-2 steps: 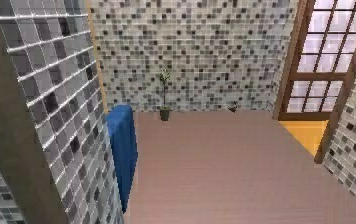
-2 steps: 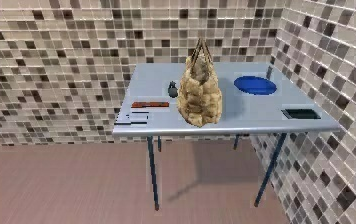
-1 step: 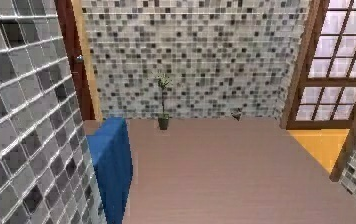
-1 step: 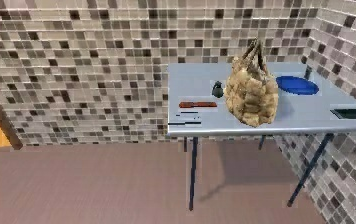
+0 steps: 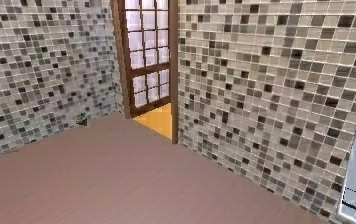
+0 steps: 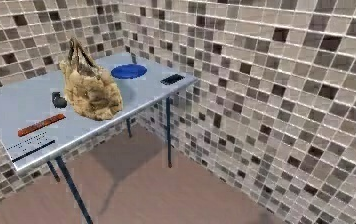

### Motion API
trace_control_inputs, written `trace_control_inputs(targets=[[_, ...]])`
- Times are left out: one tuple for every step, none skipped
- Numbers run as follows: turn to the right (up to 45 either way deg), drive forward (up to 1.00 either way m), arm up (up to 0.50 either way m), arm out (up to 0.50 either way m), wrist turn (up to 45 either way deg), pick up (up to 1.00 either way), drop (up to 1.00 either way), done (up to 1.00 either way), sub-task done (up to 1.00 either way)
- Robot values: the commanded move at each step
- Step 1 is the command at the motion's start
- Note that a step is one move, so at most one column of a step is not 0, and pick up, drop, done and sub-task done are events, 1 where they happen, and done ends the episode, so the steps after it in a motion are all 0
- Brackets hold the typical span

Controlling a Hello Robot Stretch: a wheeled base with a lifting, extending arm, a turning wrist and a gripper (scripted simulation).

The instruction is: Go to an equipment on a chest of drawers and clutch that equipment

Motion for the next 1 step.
trace_control_inputs(targets=[[12.0,0.0,0.0,0.0,0.0,0.0,0.0,0.0,0.0]])
